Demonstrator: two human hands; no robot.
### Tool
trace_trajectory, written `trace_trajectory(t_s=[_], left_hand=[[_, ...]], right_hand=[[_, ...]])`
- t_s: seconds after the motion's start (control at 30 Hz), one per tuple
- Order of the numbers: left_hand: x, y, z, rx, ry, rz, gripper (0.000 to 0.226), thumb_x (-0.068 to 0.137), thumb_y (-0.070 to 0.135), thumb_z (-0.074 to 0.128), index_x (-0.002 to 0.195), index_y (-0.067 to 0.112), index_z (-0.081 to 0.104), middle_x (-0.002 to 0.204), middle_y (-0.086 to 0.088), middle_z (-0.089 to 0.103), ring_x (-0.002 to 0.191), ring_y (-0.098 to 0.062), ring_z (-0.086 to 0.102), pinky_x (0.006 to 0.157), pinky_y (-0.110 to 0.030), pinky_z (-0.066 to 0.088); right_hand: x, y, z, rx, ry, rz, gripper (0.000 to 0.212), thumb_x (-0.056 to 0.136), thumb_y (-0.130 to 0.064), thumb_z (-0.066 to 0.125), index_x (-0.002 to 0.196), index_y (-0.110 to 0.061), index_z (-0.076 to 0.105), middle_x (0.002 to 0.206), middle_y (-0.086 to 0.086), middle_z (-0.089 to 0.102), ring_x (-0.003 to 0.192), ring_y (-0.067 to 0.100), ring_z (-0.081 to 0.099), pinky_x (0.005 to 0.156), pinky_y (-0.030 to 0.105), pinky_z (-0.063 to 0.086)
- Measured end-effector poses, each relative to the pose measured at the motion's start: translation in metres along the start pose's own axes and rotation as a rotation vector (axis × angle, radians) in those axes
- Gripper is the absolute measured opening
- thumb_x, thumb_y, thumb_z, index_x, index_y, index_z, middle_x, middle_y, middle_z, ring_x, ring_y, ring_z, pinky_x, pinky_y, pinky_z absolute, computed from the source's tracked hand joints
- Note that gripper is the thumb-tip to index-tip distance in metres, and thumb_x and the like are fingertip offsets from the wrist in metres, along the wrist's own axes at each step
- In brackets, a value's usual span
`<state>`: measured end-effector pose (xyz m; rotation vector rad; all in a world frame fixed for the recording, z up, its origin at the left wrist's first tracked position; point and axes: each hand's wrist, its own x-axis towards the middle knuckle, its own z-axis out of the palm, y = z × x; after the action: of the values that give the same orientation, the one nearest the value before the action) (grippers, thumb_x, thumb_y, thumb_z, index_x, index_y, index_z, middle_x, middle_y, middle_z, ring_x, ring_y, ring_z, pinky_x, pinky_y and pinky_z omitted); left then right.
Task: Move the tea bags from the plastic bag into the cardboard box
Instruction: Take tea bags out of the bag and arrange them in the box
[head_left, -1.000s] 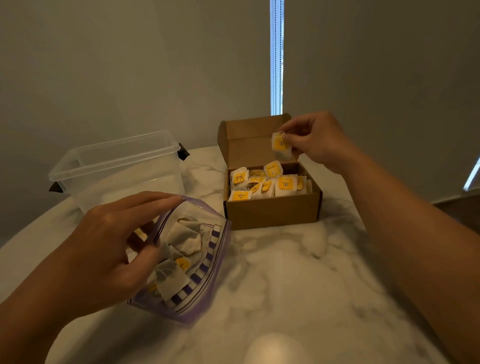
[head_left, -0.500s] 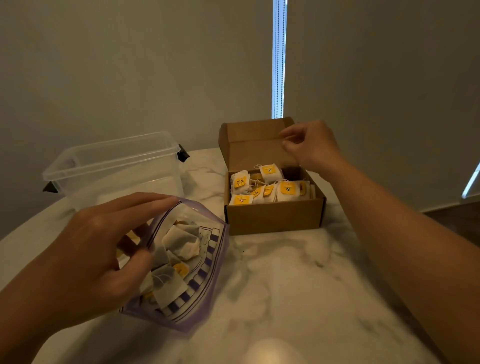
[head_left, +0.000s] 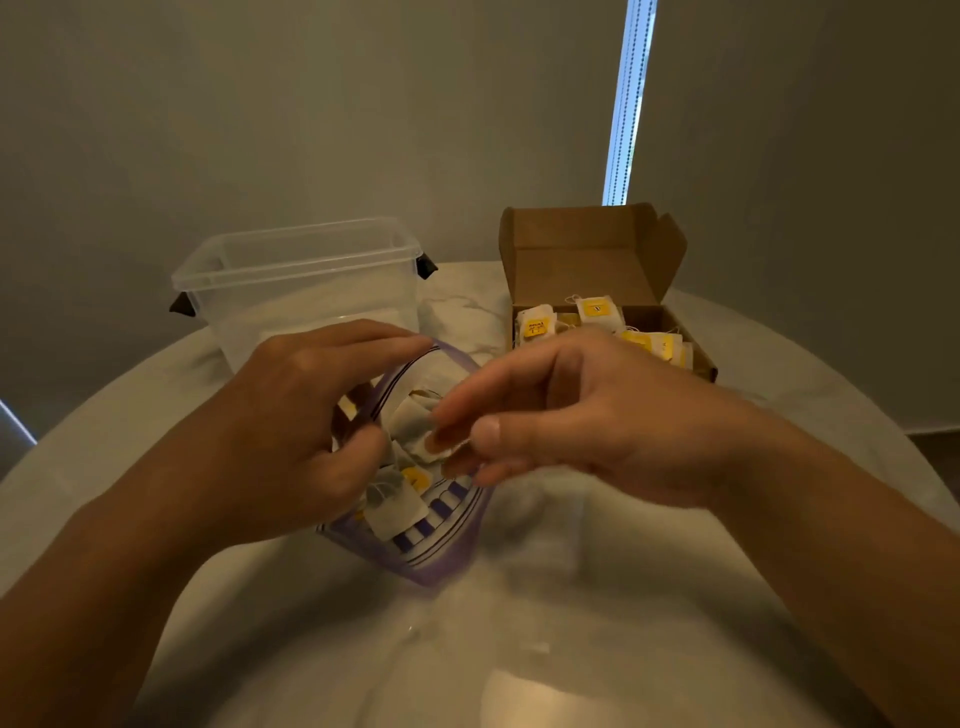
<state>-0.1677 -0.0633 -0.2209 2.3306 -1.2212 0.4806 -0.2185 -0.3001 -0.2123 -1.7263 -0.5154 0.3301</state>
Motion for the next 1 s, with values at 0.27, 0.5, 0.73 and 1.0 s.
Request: trace_trajectory(t_s=[0.27, 0.5, 0.73, 1.0], left_hand=[[0.001, 0.005, -0.003, 0.004, 0.006, 0.007, 0.058, 0.077, 0.027, 0.047, 0.134, 0.021, 0.057, 0.122, 0.013, 0.059, 0.091, 0.006, 0.058, 0.065, -0.008, 0.051], [-0.001, 0.008, -0.002, 0.019, 0.014, -0.010, 0.065, 0.074, 0.035, 0.041, 0.136, 0.022, 0.056, 0.125, 0.010, 0.061, 0.085, -0.006, 0.062, 0.065, -0.017, 0.055], [0.000, 0.006, -0.002, 0.035, -0.001, -0.024, 0.061, 0.076, 0.024, 0.047, 0.137, 0.021, 0.056, 0.126, 0.013, 0.060, 0.089, -0.003, 0.060, 0.068, -0.018, 0.054], [0.000, 0.007, -0.002, 0.010, -0.006, -0.027, 0.066, 0.074, 0.035, 0.039, 0.136, 0.022, 0.056, 0.125, 0.013, 0.059, 0.091, 0.004, 0.058, 0.067, -0.010, 0.051]], right_hand=[[0.030, 0.030, 0.041, -0.697, 0.100, -0.058, 0.031, 0.087, -0.013, 0.069, 0.117, -0.024, 0.069, 0.111, -0.009, 0.069, 0.097, 0.004, 0.066, 0.084, 0.027, 0.058], [0.055, 0.035, 0.055, -1.102, -0.068, 0.017, 0.037, 0.096, -0.009, 0.058, 0.132, -0.011, 0.058, 0.130, 0.013, 0.058, 0.114, 0.027, 0.058, 0.095, 0.037, 0.049], [0.066, 0.055, 0.056, -1.178, -0.053, -0.103, 0.023, 0.098, -0.021, 0.055, 0.117, -0.016, 0.068, 0.113, 0.004, 0.065, 0.099, 0.020, 0.062, 0.083, 0.029, 0.050], [0.089, 0.125, 0.044, -1.449, -0.200, -0.205, 0.051, 0.103, -0.012, 0.040, 0.148, 0.005, 0.023, 0.154, 0.018, 0.031, 0.140, 0.028, 0.031, 0.107, 0.023, 0.019]])
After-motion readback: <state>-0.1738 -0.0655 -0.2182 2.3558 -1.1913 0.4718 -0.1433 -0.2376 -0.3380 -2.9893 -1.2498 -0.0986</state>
